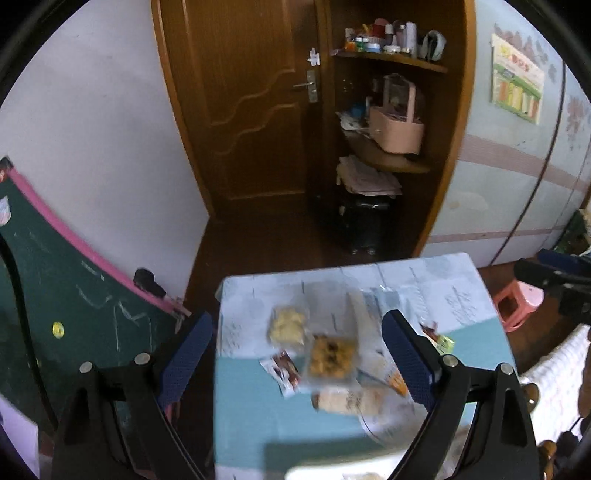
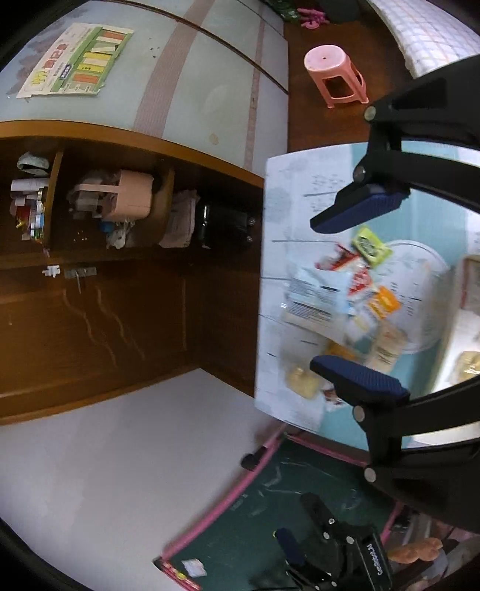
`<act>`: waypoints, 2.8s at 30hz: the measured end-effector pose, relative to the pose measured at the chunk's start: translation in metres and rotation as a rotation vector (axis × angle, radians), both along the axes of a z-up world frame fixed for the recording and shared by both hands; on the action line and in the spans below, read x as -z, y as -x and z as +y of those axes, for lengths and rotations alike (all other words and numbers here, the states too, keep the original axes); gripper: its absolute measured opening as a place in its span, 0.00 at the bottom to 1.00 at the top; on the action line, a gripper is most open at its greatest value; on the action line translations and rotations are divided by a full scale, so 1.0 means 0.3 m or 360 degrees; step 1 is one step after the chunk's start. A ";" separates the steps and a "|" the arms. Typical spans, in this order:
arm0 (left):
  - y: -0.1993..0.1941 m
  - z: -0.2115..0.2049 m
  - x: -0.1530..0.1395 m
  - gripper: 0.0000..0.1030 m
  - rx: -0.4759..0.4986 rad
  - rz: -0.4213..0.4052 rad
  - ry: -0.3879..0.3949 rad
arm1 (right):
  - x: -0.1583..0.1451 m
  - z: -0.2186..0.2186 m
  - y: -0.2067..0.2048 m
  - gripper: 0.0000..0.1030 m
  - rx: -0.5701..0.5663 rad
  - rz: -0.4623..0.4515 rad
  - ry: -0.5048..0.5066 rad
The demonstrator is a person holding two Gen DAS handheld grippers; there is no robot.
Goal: Organize snacks
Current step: 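Grasp the yellow-cake pack with the left gripper while the right grasps the pale blue bag, then carry both packs over the white tray and release them inside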
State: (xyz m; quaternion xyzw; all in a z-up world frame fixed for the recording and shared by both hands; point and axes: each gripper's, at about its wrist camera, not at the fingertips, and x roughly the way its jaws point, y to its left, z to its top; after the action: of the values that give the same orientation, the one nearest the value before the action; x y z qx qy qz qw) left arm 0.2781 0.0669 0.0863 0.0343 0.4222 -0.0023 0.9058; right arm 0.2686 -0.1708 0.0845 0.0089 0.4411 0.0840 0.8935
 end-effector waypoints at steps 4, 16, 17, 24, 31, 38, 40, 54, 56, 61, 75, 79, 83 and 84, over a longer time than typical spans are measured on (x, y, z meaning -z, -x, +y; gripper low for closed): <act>-0.159 -0.018 0.161 0.93 0.0025 0.0153 0.0012 | 0.096 -0.018 -0.143 0.68 0.0046 0.0116 -0.0063; -0.242 -0.164 0.781 0.93 0.0207 0.0592 -0.0106 | 0.718 0.041 -0.404 0.68 0.0033 0.0610 -0.0089; -0.241 -0.168 0.817 0.93 0.0211 0.0617 -0.0117 | 0.758 0.045 -0.418 0.68 0.0036 0.0626 -0.0090; -0.263 -0.135 0.928 0.93 0.0170 0.0694 -0.0034 | 0.922 0.049 -0.503 0.68 0.0073 0.0715 -0.0160; -0.300 -0.100 0.970 1.00 0.0123 0.0779 0.0103 | 0.984 0.092 -0.507 0.74 -0.0021 0.0720 -0.0364; -0.310 -0.059 1.022 1.00 0.0092 0.0889 0.0319 | 0.870 0.085 -0.410 0.35 -0.0043 0.0547 -0.0237; -0.313 -0.072 1.039 1.00 0.0098 0.0906 0.0277 | 0.815 0.071 -0.354 0.32 -0.0027 0.0478 -0.0210; -0.189 -0.167 0.926 0.75 0.0128 0.0717 -0.0124 | 0.510 -0.049 -0.016 0.29 0.0079 0.0080 -0.0202; -0.156 -0.167 0.853 0.75 0.0140 0.0658 -0.0137 | 0.466 -0.063 0.029 0.29 0.0088 0.0046 -0.0225; -0.001 -0.193 0.620 0.75 0.0177 0.0493 -0.0098 | 0.346 -0.075 0.165 0.29 0.0078 -0.0046 -0.0311; 0.647 -0.141 0.165 0.77 0.0172 0.0019 0.0058 | 0.128 -0.058 0.668 0.29 -0.0036 -0.0338 -0.0482; 0.781 -0.109 0.169 0.78 0.0122 -0.0092 0.0040 | 0.140 -0.074 0.802 0.29 -0.0028 -0.0376 -0.0541; 0.874 -0.103 0.226 0.79 0.0064 -0.0102 0.0078 | 0.180 -0.072 0.892 0.29 -0.0016 -0.0392 -0.0515; 0.893 -0.103 0.248 0.79 0.0055 -0.0092 0.0094 | 0.193 -0.070 0.905 0.29 -0.0017 -0.0388 -0.0494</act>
State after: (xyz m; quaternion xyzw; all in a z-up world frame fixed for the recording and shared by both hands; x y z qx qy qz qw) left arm 0.0102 0.0359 0.0119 0.0151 0.3949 -0.0295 0.9181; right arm -0.0029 -0.1918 0.0267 0.1341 0.3113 0.1562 0.9277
